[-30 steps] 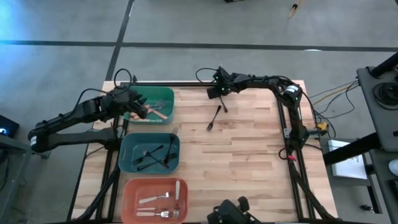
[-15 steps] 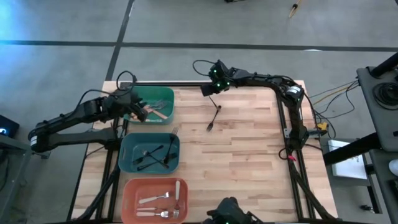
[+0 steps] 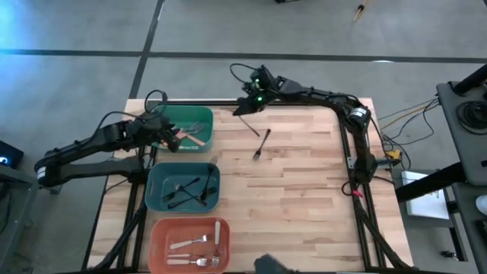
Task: Sort silverware by color (type)
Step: Put the black fork into the blue bin
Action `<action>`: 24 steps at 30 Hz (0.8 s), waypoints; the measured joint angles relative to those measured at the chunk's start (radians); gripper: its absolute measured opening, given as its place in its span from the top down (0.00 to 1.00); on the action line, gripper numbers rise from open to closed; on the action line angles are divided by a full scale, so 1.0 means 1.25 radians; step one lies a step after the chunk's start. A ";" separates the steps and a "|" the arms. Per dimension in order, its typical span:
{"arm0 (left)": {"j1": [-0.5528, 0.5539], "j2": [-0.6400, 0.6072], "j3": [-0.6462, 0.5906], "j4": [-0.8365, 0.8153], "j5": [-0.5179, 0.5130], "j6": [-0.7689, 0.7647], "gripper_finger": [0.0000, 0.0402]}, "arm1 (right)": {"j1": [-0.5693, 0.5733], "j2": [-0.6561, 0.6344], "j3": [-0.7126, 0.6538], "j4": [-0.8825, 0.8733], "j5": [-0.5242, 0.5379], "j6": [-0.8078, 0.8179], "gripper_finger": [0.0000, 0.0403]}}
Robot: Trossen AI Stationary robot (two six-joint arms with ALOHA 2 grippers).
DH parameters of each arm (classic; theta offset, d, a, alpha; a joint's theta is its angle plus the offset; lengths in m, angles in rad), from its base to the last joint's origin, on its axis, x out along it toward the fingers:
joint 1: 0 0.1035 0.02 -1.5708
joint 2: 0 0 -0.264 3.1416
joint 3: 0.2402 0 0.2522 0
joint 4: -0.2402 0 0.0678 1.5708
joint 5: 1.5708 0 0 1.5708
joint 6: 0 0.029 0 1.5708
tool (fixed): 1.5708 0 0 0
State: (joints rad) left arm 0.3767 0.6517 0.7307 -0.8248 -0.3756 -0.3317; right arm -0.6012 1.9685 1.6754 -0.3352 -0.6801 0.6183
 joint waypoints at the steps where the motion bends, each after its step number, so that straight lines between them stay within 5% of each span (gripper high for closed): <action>1: 0.000 -0.005 0.000 -0.002 0.000 0.000 0.70 | 0.015 0.000 0.016 0.001 -0.010 0.001 0.77; 8: 0.000 -0.051 0.000 -0.004 -0.016 -0.001 0.70 | 0.137 -0.001 0.120 0.012 -0.019 -0.017 0.77; 24: 0.000 -0.160 0.007 -0.015 -0.048 -0.072 0.70 | 0.374 0.032 0.120 0.344 0.268 -0.100 0.77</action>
State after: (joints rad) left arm 0.3767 0.4522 0.7399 -0.8434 -0.4356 -0.4214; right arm -0.1342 2.0087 1.8249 0.0953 -0.3449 0.4932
